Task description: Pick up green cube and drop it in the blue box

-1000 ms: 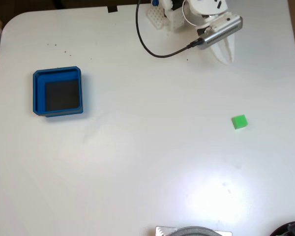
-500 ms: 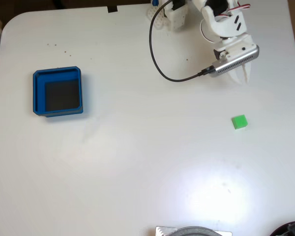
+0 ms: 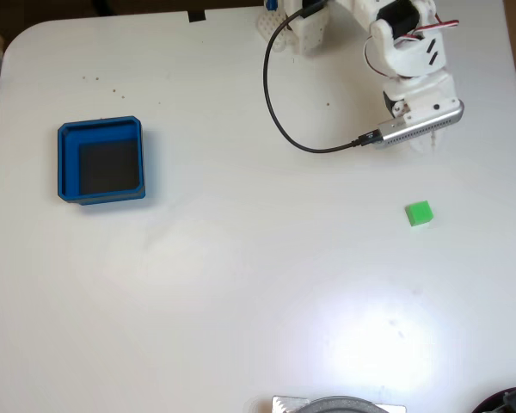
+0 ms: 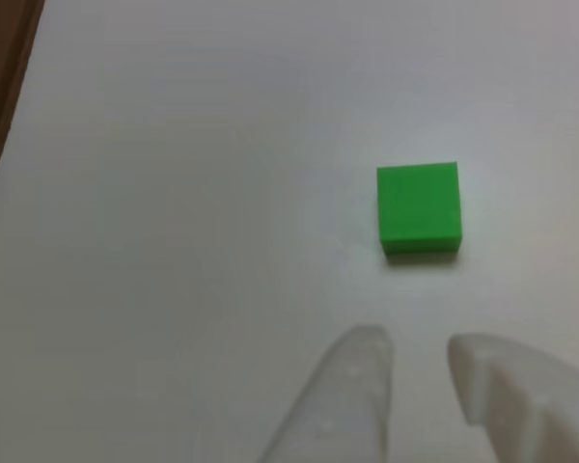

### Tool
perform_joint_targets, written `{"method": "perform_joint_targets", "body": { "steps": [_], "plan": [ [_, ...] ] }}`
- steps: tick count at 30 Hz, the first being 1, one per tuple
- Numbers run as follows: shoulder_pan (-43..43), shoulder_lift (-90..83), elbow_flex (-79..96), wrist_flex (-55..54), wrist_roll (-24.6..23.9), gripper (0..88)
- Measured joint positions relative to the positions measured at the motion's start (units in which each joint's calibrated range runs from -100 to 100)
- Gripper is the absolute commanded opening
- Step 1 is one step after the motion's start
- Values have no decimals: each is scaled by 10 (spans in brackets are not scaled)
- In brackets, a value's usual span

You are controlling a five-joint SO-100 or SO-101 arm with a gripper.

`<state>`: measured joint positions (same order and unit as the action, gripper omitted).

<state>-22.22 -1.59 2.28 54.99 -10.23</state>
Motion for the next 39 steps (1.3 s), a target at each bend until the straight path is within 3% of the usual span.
{"method": "perform_joint_targets", "body": {
  "steps": [6, 21, 32, 39],
  "plan": [
    [0, 42, -44, 50, 0, 22],
    [0, 43, -47, 51, 0, 30],
    [0, 43, -47, 51, 0, 160],
    [0, 43, -47, 51, 0, 173]
  ]
}}
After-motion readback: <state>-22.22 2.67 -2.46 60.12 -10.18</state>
